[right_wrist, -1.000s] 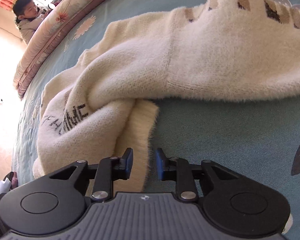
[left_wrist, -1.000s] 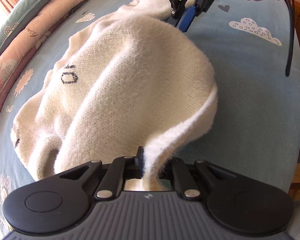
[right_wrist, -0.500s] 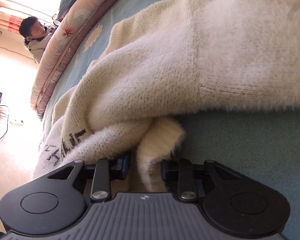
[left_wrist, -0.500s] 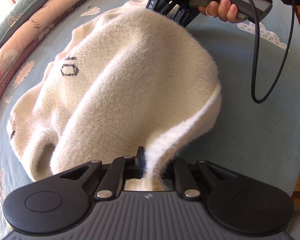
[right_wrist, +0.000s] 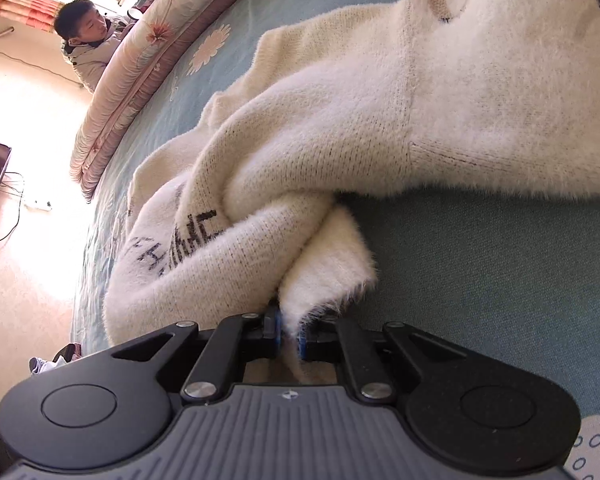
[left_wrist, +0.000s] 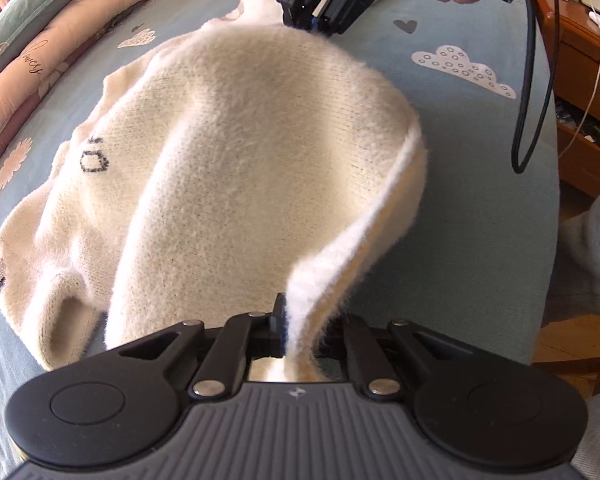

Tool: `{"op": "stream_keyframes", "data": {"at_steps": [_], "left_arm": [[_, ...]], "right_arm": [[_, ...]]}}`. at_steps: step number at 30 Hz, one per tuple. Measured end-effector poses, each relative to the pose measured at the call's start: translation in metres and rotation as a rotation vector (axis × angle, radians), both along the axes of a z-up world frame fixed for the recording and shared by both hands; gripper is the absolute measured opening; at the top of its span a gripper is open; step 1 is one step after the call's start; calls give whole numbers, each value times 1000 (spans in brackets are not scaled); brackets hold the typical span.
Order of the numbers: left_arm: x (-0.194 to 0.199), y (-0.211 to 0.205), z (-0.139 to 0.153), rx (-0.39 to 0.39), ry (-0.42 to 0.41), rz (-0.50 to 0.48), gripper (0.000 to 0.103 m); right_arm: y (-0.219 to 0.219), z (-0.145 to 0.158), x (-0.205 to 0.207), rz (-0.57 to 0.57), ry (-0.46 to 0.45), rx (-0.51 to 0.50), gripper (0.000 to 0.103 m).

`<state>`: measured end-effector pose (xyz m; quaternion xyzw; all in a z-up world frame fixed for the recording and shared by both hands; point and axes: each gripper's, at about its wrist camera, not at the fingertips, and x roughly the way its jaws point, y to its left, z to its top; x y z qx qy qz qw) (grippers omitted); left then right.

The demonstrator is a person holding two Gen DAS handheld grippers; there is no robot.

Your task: Fold clothes

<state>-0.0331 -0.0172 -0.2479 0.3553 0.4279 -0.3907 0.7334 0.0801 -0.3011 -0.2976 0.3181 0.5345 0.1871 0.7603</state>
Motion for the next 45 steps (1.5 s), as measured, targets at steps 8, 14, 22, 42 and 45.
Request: {"op": "stream_keyframes", "data": {"at_steps": [8,14,22,42,45], "left_arm": [[-18,-4,-4,15,34,-31,5],[-14,-4,-14,61,40,-10,15],[-20,2,-8,70,79,61,17],[-19,-33,-10,91,45,236,20],[-19,-35,-11,106,54,209,21]], "right_arm": [[-25,32,-42,39,36,-78,3],[-30,30,-33,32,-47,-259,19],[-8,4,29,204,-209,-391,36],[1,-19,64,535,-45,-162,11],[-3,-17,46,546,-2,-136,9]]}}
